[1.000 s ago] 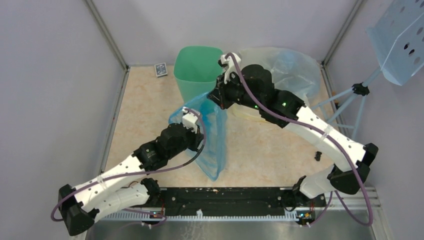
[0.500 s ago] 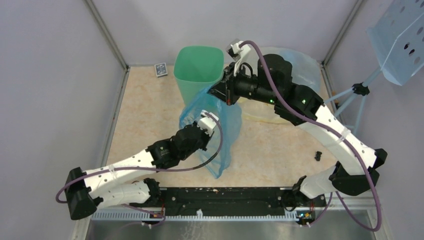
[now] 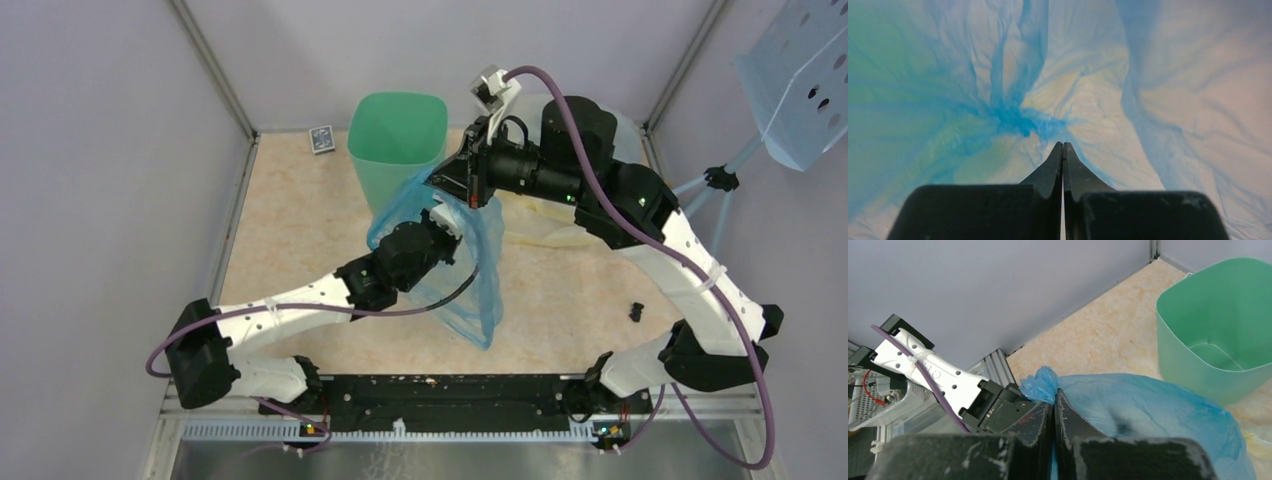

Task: Put the trash bags into the trash bin

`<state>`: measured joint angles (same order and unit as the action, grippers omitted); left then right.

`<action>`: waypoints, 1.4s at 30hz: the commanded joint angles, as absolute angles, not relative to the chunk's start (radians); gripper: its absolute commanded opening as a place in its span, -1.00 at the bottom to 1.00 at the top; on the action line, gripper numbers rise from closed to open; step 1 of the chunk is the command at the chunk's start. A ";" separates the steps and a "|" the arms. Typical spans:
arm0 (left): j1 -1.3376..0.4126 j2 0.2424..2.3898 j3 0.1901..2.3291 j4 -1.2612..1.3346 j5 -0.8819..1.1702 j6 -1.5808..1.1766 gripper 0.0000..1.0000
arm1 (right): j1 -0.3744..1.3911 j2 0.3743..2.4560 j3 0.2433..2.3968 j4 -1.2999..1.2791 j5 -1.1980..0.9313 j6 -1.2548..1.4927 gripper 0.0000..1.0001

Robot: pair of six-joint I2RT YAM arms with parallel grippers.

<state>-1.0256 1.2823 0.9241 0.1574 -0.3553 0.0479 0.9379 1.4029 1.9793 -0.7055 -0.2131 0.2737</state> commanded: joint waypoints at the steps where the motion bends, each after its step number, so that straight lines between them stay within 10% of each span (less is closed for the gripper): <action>1: -1.027 1.314 0.945 0.404 -0.375 0.094 -1.00 | 0.942 1.366 2.013 -0.737 -0.201 0.295 -1.00; 24: -0.982 1.495 0.986 0.023 -0.460 -0.090 -1.00 | 0.939 1.379 2.303 -0.848 -0.047 0.204 -1.00; 34: -0.982 1.376 1.206 -0.241 -0.272 -0.115 -0.07 | 0.910 1.375 2.084 -0.820 0.260 0.154 -1.00; 42: -0.979 1.386 1.259 -0.503 -0.513 -0.206 -0.03 | 0.804 1.340 2.075 -0.850 0.303 0.130 -1.00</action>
<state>-0.9825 1.3834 1.2564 -0.3473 -0.3912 -0.1539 0.8436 1.3880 2.0613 -0.8608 0.2459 0.1555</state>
